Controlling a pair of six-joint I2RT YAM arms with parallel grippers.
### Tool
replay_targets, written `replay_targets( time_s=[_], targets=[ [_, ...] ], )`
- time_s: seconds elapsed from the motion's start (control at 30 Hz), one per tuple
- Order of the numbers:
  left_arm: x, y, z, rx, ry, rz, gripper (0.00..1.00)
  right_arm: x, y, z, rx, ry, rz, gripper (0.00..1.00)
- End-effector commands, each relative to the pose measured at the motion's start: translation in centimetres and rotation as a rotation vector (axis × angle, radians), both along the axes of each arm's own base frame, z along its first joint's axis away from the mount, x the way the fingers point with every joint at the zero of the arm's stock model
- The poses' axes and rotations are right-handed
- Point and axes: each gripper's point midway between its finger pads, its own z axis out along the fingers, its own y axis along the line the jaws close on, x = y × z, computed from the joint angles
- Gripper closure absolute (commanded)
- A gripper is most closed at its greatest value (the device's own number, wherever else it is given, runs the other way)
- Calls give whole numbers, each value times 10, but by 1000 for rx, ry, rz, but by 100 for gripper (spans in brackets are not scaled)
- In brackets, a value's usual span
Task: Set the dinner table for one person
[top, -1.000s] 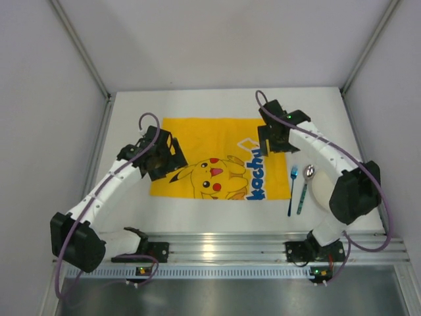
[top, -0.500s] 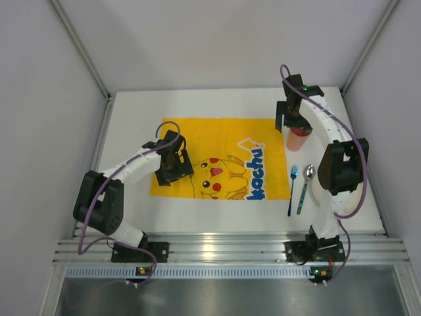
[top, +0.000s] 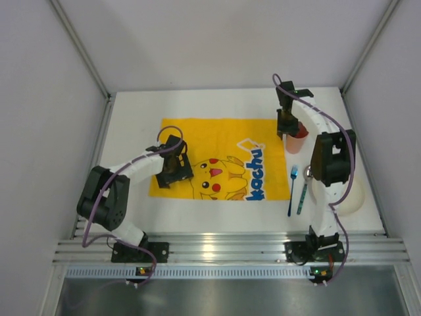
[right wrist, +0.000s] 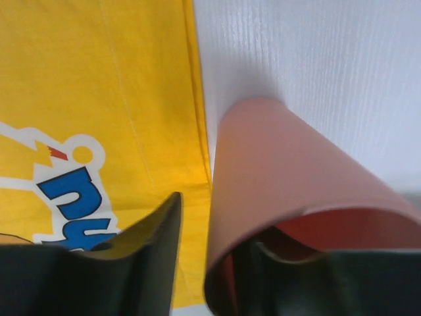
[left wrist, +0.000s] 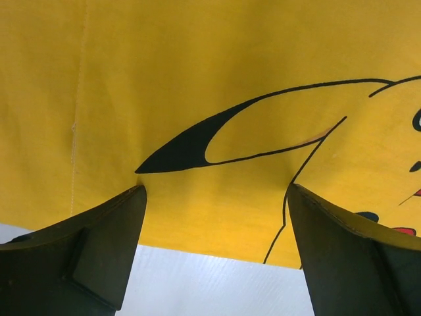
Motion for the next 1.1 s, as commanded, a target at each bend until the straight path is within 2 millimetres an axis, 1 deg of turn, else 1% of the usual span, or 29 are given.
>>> replay_targets(
  time_s=[0.0, 0.07, 0.1, 0.13, 0.17, 0.23, 0.27, 0.3, 0.33, 0.37, 0.4, 0.43, 0.47, 0.53, 0.57, 0.6, 0.63, 0.7, 0.73, 0.77, 0.9, 0.93, 1.0, 1.07],
  targets=[
    [-33, 13, -13, 5, 57, 40, 6, 10, 3, 8, 2, -39, 8, 71],
    [-37, 15, -7, -4, 38, 49, 6, 11, 1, 8, -7, -41, 4, 84],
    [-38, 16, -4, -3, 34, 50, 6, 13, -1, 11, -15, -51, 0, 97],
    [-38, 16, -1, -3, 28, 46, 6, 14, -2, 13, -23, -57, -4, 100],
    [-31, 14, 7, -7, 3, 46, 6, 14, -4, 17, -30, -62, -8, 100],
    [-32, 15, 14, -3, 12, 46, 5, 16, -9, 24, -60, -72, -25, 100],
    [-24, 11, 25, -16, -13, 45, 5, 17, -9, 33, -61, -85, -29, 100],
    [-21, 10, 31, -22, -23, 45, 5, 17, -9, 37, -57, -91, -33, 100],
    [-20, 9, 39, -26, -36, 45, 5, 19, -7, 49, -46, -117, -33, 100],
    [-12, 5, 51, -41, -64, 43, 5, 19, -3, 56, -28, -133, -33, 100],
    [-8, 4, 59, -47, -83, 42, 5, 18, 4, 60, -1, -139, -24, 100],
    [-9, 5, 64, -42, -84, 44, 5, 18, 8, 70, 16, -161, -18, 100],
    [-1, 2, 80, -58, -122, 44, 5, 18, 21, 78, 40, -180, 4, 100],
    [4, 2, 96, -62, -156, 43, 4, 19, 36, 89, 70, -204, 39, 100],
    [7, 2, 106, -63, -169, 43, 4, 19, 52, 95, 109, -216, 82, 100],
    [9, 2, 112, -65, -180, 42, 4, 22, 58, 97, 124, -228, 100, 100],
    [12, 1, 120, -68, -200, 43, 4, 23, 65, 94, 140, -224, 112, 100],
    [10, 4, 125, -61, -203, 45, 4, 25, 77, 89, 184, -213, 134, 100],
    [10, 5, 129, -60, -217, 46, 4, 28, 81, 83, 190, -200, 139, 100],
    [8, 6, 131, -58, -218, 47, 4, 27, 89, 81, 212, -189, 159, 100],
    [-5, 16, 132, -39, -212, 66, 4, 33, 107, 61, 207, -156, 205, 100],
    [-10, 19, 133, -38, -219, 71, 4, 35, 112, 53, 202, -144, 214, 100],
    [-17, 24, 133, -28, -225, 84, 4, 37, 115, 44, 190, -132, 217, 100],
    [-27, 30, 134, -24, -232, 94, 4, 39, 119, 31, 181, -111, 217, 100]
  ],
)
